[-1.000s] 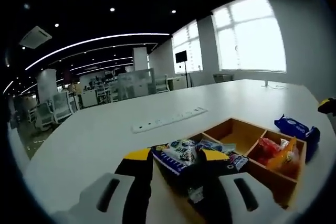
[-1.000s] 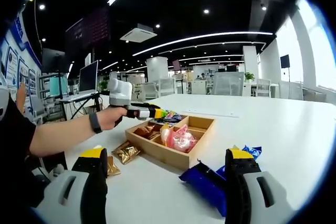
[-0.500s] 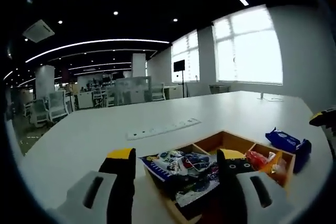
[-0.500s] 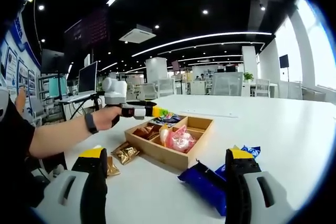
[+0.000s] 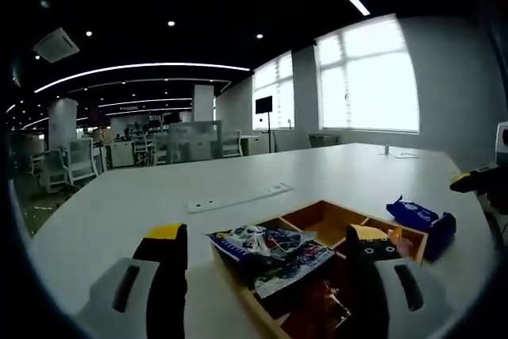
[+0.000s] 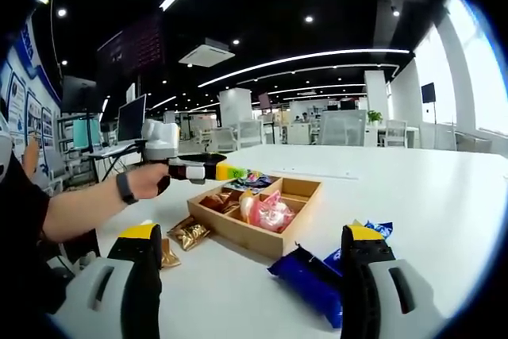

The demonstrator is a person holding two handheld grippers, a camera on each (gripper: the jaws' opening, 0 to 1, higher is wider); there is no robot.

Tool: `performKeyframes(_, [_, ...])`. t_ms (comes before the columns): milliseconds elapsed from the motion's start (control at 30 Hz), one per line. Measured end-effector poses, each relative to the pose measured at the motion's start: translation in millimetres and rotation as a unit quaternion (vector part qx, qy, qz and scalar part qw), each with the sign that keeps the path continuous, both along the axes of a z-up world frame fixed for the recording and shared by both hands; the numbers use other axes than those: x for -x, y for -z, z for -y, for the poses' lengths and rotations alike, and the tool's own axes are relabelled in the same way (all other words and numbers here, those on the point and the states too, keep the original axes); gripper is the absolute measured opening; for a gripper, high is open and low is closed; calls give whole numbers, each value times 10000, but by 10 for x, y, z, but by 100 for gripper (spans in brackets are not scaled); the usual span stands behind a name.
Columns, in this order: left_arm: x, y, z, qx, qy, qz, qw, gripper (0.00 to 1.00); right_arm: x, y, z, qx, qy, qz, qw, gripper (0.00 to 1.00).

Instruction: Pick up the scattered marshmallows, QQ candies, Oreo cookies, and mixed nuts on the table and sort them into separate containers

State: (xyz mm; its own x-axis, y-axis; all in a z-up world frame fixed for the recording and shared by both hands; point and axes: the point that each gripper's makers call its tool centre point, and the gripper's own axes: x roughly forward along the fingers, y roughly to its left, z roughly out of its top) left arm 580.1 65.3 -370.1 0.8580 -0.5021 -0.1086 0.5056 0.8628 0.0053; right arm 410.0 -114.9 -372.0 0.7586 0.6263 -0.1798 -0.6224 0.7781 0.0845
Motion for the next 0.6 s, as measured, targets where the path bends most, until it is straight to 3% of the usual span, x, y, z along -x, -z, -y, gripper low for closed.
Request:
performKeyframes(133, [80, -23, 17, -88, 86, 71, 9999, 95, -3, -9, 17, -7, 15, 8, 10000, 90])
performKeyframes(367, [308, -119, 30, -274, 267, 305, 9988, 97, -14, -27, 57, -1, 29, 5, 10000, 90])
performKeyframes(600, [594, -227, 77, -183, 494, 426, 9977, 97, -35, -48, 77, -10, 32, 32, 10000, 90])
